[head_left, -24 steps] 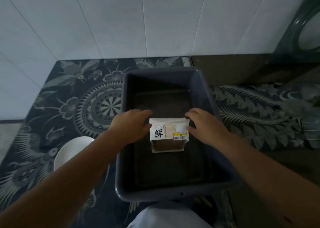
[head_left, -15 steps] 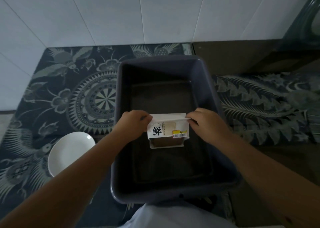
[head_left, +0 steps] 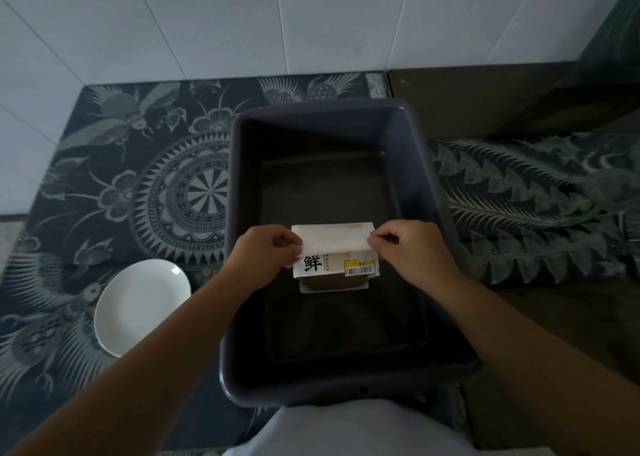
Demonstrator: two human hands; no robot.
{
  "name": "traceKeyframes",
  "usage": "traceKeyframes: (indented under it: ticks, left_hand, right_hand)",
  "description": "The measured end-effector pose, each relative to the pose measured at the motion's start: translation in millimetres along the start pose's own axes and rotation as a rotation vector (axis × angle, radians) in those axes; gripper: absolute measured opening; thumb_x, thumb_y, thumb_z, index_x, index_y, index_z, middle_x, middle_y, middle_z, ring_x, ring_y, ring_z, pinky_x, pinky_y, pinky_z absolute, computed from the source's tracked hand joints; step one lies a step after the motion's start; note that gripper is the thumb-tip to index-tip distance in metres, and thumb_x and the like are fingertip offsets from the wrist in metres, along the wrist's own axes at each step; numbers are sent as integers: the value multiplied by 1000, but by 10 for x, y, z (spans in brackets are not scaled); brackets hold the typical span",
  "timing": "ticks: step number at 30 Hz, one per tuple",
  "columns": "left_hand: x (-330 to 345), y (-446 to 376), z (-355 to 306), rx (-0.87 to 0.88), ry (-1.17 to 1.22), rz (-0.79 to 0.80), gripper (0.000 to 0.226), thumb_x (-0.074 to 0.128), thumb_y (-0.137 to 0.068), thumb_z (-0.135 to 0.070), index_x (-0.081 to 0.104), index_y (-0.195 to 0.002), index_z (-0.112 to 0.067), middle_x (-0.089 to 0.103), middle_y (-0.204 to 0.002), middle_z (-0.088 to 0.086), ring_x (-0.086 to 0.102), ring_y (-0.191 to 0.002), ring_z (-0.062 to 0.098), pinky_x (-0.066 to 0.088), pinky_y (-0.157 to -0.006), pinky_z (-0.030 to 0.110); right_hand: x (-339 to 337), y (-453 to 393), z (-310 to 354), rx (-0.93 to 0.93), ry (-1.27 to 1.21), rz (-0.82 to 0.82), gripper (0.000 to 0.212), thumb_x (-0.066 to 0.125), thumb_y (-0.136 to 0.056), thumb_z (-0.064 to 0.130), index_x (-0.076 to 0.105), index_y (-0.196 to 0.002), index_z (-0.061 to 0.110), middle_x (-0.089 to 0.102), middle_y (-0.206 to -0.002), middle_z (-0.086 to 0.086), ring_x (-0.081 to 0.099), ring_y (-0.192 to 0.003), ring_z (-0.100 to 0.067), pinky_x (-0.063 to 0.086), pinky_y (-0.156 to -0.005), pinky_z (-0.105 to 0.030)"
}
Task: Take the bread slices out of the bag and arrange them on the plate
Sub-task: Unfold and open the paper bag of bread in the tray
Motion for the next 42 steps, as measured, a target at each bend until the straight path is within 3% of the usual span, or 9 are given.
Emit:
traceKeyframes:
  ticks: [4,9,11,18,25,28,31,35,42]
  left_hand:
    - [-24,18,-46,-2,-74,-54,11,76,-81,-28,69,-72,-28,73,-61,-11,67,-56,-2,47,-54,18]
    - [-20,35,-167,10,-245,-79,16,73,-84,-32,61,-75,-27,68,-72,-8,64,-61,3,38,-39,7]
    - [-11,39,-223,30,-292,-82,15,71,-85,-29,57,-82,-27,65,-79,-8,64,-64,5,42,-44,13]
    - [-47,77,-348,53,-402,-98,15,67,-83,-29,57,-92,-27,62,-84,-4,64,-68,13,60,-63,35]
    - [-86,185,-348,25,-276,-64,4,60,-87,-24,61,-90,-26,68,-79,-3,68,-68,12,60,-63,33]
    - [-130,220,-339,34,-228,-64,11,54,-91,-20,62,-89,-27,69,-74,-3,67,-61,6,51,-54,24]
    - [-163,238,-296,-6,-115,-57,17,51,-94,-14,62,-89,-25,71,-73,1,65,-58,9,48,-54,23]
    - [-162,293,-113,-188,366,-61,28,43,-93,1,68,-99,-10,70,-67,7,61,-54,12,53,-61,29]
    - [37,458,140,-334,844,33,33,41,-91,8,67,-104,-6,73,-70,9,65,-60,15,53,-62,30]
  right_hand:
    - [11,-5,7,75,7,-11,10,76,-82,29,74,-88,21,64,-75,16,58,-68,10,42,-60,-8]
    - [26,8,86,66,101,19,11,74,-84,26,67,-81,19,68,-75,7,63,-67,-3,51,-58,-20]
    - [28,23,127,66,140,32,12,71,-86,26,62,-81,20,65,-74,6,62,-64,-6,53,-55,-25]
    - [19,50,188,97,188,38,15,67,-88,28,53,-84,25,60,-75,7,57,-63,-4,42,-50,-20]
    - [-51,73,86,181,-8,-15,9,67,-85,21,60,-80,24,64,-68,6,62,-59,-5,50,-53,-24]
    - [-48,82,7,306,-190,34,9,60,-86,16,61,-81,23,69,-67,1,67,-53,-6,48,-46,-19]
    - [8,123,-69,458,-420,93,12,53,-89,13,63,-88,20,72,-65,-3,67,-51,-6,45,-43,-17]
    - [110,201,-168,624,-744,117,19,47,-90,7,64,-95,14,72,-61,-5,64,-49,-11,47,-44,-23]
    - [338,389,-275,752,-1128,126,20,50,-88,0,65,-95,10,70,-62,-7,62,-51,-12,51,-47,-24]
Point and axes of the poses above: each hand's wrist, its own y-axis away from the middle knuckle, its own x-axis out of the palm, z = x × y, the point moved 7 cm from there along -y, towards the middle knuckle
